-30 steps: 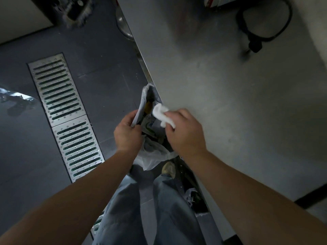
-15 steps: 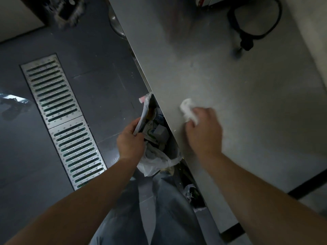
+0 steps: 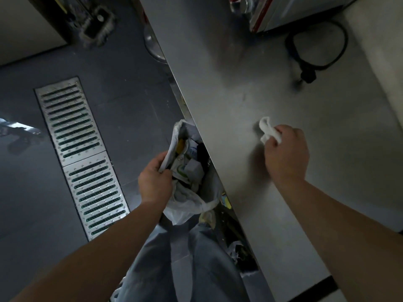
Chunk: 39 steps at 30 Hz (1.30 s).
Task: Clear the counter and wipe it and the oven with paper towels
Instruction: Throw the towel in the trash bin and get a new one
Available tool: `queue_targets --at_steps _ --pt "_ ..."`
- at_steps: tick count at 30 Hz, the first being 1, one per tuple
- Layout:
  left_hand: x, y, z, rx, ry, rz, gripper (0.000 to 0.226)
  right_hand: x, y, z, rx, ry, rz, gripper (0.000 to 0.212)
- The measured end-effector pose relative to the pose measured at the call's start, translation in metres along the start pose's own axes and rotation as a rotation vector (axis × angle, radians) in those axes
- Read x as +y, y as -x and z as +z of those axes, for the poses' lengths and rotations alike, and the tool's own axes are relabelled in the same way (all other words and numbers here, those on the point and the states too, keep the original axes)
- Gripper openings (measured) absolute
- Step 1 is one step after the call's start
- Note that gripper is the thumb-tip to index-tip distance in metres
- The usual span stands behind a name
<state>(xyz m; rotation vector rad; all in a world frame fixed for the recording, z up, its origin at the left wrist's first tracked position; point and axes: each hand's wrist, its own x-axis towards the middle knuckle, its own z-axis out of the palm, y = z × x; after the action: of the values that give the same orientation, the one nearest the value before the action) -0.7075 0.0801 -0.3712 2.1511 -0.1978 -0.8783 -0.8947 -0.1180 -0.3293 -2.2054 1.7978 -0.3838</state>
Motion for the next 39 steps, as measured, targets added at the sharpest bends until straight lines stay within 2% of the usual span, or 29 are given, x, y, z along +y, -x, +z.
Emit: queue_targets --at_steps 2,5,9,11,13,15,19,23,25,28,31,34,36,39 --pt "0.002 -0.003 -0.001 0.002 0.0 -0.002 0.056 -0.007 0.006 0.007 -0.03 0.025 -0.004 0.031" --pt "0.006 -0.01 -0.002 0.003 -0.007 0.003 0.055 -0.04 0.041 0.024 -0.111 -0.043 -0.136 0.033" --pt "0.012 -0.02 -0.009 -0.007 0.004 0.025 0.057 -0.085 0.086 0.037 -0.354 -0.122 -0.283 0.031" --pt "0.014 -0.026 -0.014 -0.017 0.005 0.028 0.057 -0.098 0.091 0.036 -0.413 -0.173 -0.344 0.028" --pt "0.016 -0.033 -0.019 -0.02 -0.003 0.03 0.058 -0.104 0.078 0.03 -0.353 -0.195 -0.282 0.026" --pt "0.02 -0.04 -0.027 -0.029 -0.009 0.022 0.058 -0.103 0.054 0.019 -0.221 -0.203 -0.125 0.022" --pt "0.029 -0.051 -0.043 -0.064 -0.018 0.03 0.055 -0.072 0.016 -0.002 -0.07 -0.094 0.116 0.016" --pt "0.032 -0.068 -0.058 -0.048 -0.028 0.055 0.053 -0.047 0.027 0.0 -0.083 0.063 0.279 0.021" --pt "0.028 -0.077 -0.065 -0.044 -0.034 0.063 0.053 -0.055 0.042 0.009 -0.076 0.054 0.324 0.022" --pt "0.022 -0.091 -0.074 -0.035 -0.057 0.071 0.05 -0.091 0.06 0.024 -0.112 0.007 0.293 0.024" --pt "0.023 -0.097 -0.08 -0.044 -0.044 0.049 0.049 -0.134 0.068 0.035 -0.296 -0.059 0.131 0.023" --pt "0.028 -0.096 -0.082 -0.075 -0.002 0.04 0.051 -0.169 0.076 0.036 -0.436 -0.138 -0.046 0.012" --pt "0.031 -0.095 -0.081 -0.079 -0.008 0.056 0.05 -0.184 0.08 0.033 -0.429 -0.2 -0.067 0.002" --pt "0.031 -0.094 -0.083 -0.081 -0.022 0.058 0.05 -0.187 0.081 0.026 -0.373 -0.239 0.002 0.009"
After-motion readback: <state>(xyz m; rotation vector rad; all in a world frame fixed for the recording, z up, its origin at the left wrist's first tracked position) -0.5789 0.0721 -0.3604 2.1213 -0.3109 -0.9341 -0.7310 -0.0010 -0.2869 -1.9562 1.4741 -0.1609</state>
